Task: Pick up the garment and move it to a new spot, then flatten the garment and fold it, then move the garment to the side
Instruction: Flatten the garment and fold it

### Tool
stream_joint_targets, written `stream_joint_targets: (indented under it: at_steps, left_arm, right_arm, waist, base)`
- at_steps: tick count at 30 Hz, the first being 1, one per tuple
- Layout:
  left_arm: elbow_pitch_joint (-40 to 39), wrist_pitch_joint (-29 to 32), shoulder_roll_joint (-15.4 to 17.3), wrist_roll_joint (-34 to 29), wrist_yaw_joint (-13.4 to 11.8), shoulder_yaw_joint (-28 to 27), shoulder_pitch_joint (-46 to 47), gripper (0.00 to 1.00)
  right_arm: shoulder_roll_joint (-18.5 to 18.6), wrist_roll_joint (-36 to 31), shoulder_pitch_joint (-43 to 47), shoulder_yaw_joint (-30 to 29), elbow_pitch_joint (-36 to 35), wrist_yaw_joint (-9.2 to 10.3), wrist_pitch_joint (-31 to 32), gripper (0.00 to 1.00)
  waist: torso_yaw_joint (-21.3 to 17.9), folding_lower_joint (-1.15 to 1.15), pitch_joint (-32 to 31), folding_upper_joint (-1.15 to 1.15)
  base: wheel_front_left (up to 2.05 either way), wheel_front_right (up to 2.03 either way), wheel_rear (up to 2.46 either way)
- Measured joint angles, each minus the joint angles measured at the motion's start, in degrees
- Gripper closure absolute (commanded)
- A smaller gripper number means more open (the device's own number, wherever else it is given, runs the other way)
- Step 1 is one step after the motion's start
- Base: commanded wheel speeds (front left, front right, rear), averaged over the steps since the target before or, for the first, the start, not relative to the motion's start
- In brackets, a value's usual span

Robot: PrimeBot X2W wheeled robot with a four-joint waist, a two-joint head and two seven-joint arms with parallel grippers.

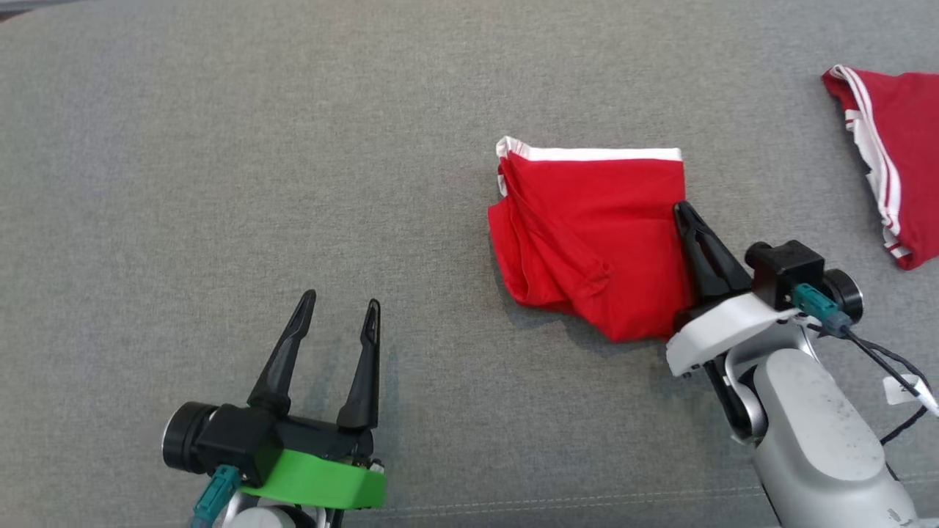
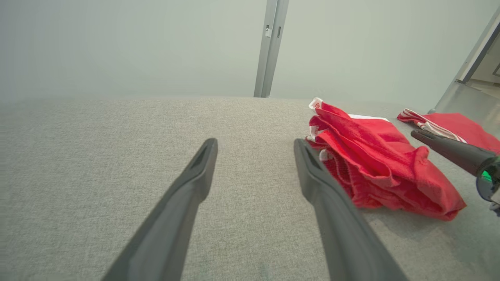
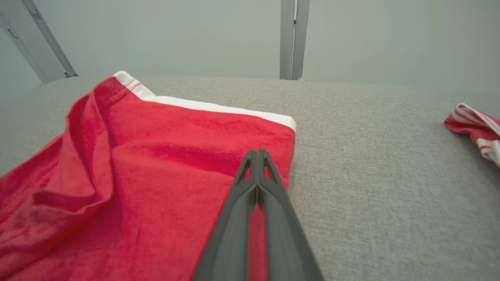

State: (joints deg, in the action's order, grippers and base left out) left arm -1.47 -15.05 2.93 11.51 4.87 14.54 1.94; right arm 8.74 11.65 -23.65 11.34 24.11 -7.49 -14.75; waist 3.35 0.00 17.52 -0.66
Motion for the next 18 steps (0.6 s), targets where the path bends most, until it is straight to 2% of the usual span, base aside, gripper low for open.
stream_joint_targets:
  at_steps: [9,18]
  left_arm:
    - [0.7,0.0,0.0,0.7,-0.2,0.0,1.2,0.0]
    - [2.0,0.0,0.0,1.5,-0.6,0.9,1.4,0.0]
  right_arm:
    - [-2.9,-2.8,-0.1,2.1,-2.7,0.0,-0.2,1.0]
    - [-4.3,-3.7,0.0,9.3,-3.2,0.0,-0.3,1.0]
  waist:
    - [4.1,0.0,4.5,0.0]
    - [5.4,0.0,4.5,0.0]
  base:
    - [0.0,0.0,0.0]
    - [0.0,0.0,0.0]
